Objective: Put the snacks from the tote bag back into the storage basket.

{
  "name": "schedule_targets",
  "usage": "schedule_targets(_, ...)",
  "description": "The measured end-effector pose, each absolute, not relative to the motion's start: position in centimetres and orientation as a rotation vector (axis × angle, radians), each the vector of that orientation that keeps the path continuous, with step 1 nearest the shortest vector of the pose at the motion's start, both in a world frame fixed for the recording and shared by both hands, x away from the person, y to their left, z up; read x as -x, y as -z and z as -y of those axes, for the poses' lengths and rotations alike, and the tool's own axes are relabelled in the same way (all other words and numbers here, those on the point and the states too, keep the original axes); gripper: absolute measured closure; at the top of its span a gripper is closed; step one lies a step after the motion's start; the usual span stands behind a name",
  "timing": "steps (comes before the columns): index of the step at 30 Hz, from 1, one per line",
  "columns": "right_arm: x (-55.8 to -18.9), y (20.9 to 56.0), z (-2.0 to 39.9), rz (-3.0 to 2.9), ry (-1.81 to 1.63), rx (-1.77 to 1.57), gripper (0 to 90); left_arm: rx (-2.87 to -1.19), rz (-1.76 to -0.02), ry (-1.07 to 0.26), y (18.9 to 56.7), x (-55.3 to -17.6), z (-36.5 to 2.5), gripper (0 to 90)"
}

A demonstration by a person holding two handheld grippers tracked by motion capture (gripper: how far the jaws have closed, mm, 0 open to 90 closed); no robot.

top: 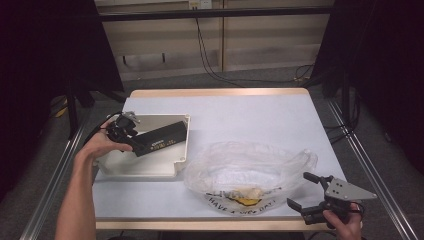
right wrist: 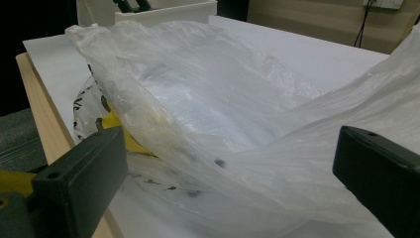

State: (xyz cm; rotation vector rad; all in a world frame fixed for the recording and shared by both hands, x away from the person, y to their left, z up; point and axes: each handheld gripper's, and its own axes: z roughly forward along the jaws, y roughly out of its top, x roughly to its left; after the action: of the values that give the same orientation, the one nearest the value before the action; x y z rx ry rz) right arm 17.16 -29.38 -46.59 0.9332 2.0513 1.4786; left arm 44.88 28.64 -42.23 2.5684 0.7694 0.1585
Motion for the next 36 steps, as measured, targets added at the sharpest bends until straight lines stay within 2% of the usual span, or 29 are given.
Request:
schedule_targets(5, -17.1, 46.6, 29.4, -2.054, -1.485, -0.928, 0.3, -2.487, -0.827, -0.224, 40.9, -43.9, -29.5, 23.7)
schedule_targets(9, -17.1, 46.6, 29.4, -2.048, -1.485, -0.93, 0.2, -2.431, -0.876, -0.269, 40.2, -42.7, -29.9, 32.7)
schedule_targets(12, -17.1, 46.6, 29.4, -2.046, -1.481, -0.938, 0.2, -2.399, -0.914, -0.233, 39.8, -42.0, -30.2, 50.3)
schedule_targets(13, -17.2, 46.6, 29.4, -2.047, -1.479, -0.933, 0.2, -2.399, -0.914, -0.257, 39.6, -41.7, -30.3, 60.6)
schedule_targets(15, -17.2, 46.6, 29.4, -2.053, -1.478, -0.933, 0.2, -2.374, -0.92, -0.277, 39.4, -40.9, -30.2, 63.4)
schedule_targets(16, -17.2, 46.6, 29.3, -2.049, -1.48, -0.934, 0.3, -2.359, -0.917, -0.284, 39.3, -40.5, -30.2, 68.8)
schedule_targets(23, -17.2, 46.6, 29.5, -2.054, -1.474, -0.93, 0.2, -2.344, -0.889, -0.322, 39.2, -38.3, -28.7, 90.0)
schedule_targets(30, -17.3, 46.6, 29.5, -2.046, -1.481, -0.936, 0.2, -2.336, -0.893, -0.285, 40.5, -37.2, -27.6, 90.0)
schedule_targets(36, -17.3, 46.6, 29.4, -2.06, -1.481, -0.924, 0.2, -2.317, -0.922, -0.322, 41.7, -36.6, -26.9, 90.0)
